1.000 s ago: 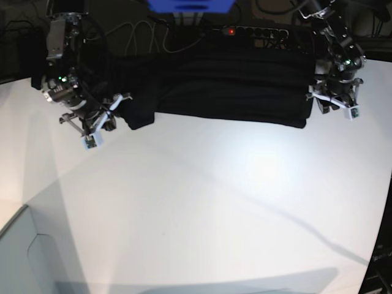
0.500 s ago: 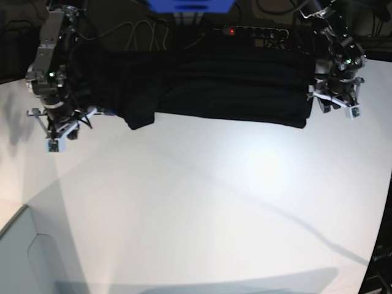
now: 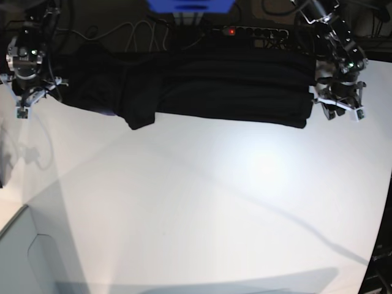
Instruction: Fold the T-shirt properly
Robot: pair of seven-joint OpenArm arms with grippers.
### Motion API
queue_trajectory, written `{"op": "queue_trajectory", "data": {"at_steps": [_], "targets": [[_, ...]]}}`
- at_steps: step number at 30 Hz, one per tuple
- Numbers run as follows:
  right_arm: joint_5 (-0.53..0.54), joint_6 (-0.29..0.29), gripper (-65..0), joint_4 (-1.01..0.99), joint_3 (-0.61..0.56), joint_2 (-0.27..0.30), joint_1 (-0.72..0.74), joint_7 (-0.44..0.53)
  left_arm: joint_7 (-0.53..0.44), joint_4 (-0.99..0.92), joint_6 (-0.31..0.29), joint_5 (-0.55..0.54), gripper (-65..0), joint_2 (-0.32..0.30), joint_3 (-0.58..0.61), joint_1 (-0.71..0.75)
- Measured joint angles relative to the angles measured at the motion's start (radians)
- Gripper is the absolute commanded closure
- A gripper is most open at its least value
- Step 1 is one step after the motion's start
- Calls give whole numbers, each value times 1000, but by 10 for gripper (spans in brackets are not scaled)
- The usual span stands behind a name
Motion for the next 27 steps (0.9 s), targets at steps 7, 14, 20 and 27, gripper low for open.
{"op": "queue_trajectory", "data": {"at_steps": [7, 14, 20, 27], "targets": [[-4, 315, -210, 0, 204, -28, 10, 6, -3, -1, 0, 0, -208, 0, 0, 0], [47, 505, -210, -1, 377, -66, 58, -35, -2, -1, 0, 4, -208, 0, 0, -2], [269, 505, -214, -7, 428, -39, 65, -153, -2, -1, 0, 4, -208, 1, 0, -2], [452, 505, -222, -53, 433, -35, 56, -239, -3, -1, 1, 4, -208, 3, 0, 1]]}}
